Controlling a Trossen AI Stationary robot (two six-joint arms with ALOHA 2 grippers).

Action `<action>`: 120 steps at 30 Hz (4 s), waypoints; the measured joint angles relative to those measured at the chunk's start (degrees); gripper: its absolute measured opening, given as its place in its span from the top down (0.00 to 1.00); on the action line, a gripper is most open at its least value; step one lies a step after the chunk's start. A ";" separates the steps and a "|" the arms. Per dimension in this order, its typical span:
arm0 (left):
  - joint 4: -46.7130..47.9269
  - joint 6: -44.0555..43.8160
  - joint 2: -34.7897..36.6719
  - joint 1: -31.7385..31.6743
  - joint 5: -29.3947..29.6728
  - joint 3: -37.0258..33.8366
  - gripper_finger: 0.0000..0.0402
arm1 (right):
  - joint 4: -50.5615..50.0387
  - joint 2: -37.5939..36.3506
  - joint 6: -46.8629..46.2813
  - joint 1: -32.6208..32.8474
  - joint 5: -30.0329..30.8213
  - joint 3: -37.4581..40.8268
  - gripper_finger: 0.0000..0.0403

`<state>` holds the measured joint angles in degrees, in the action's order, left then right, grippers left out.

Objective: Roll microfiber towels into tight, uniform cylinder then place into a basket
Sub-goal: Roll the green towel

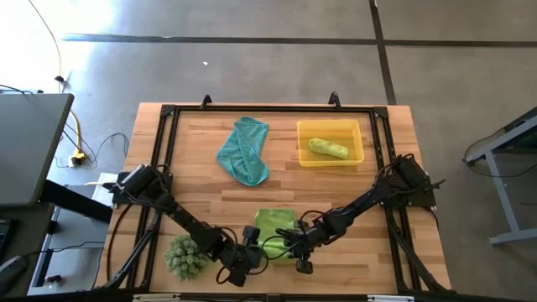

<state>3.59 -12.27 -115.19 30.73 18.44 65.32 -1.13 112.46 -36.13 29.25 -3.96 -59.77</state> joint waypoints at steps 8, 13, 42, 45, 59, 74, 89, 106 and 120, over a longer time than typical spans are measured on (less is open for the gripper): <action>2.64 -6.35 -1.65 -2.25 1.39 0.35 0.54 | 2.19 0.10 0.02 0.77 -0.01 0.04 0.92; 3.65 -12.81 -1.82 -2.70 -1.05 0.33 0.71 | 3.06 0.11 0.44 1.10 0.02 0.05 0.92; -2.00 -33.68 -1.89 -11.94 -28.46 -0.02 0.96 | 4.54 -6.50 36.26 13.20 22.31 0.04 0.83; -2.20 -33.67 -1.89 -12.88 -29.31 -0.01 0.96 | 6.01 -4.72 34.69 13.03 23.15 0.04 0.83; -3.32 -34.10 -1.91 -13.19 -30.54 -0.10 0.96 | 2.26 -1.75 29.07 9.70 21.61 0.02 0.55; -4.91 -33.23 -2.09 -13.04 -33.03 -0.05 0.94 | -3.75 -1.23 30.63 6.10 22.64 -0.27 0.60; 2.74 -32.19 2.84 -12.24 -36.09 -0.14 0.79 | -8.13 -0.05 22.89 4.40 23.32 -0.37 0.85; 4.81 -15.67 10.68 -2.84 -14.39 -0.11 0.78 | 0.14 -0.37 8.75 -3.72 -6.10 0.07 0.99; 4.33 -3.54 4.39 0.39 2.33 -0.02 0.61 | 2.23 -0.20 -2.57 -8.60 -15.40 0.11 0.99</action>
<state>7.91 -15.81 -110.80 31.12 20.77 65.30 1.10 112.27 -38.70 20.64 -19.37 -59.66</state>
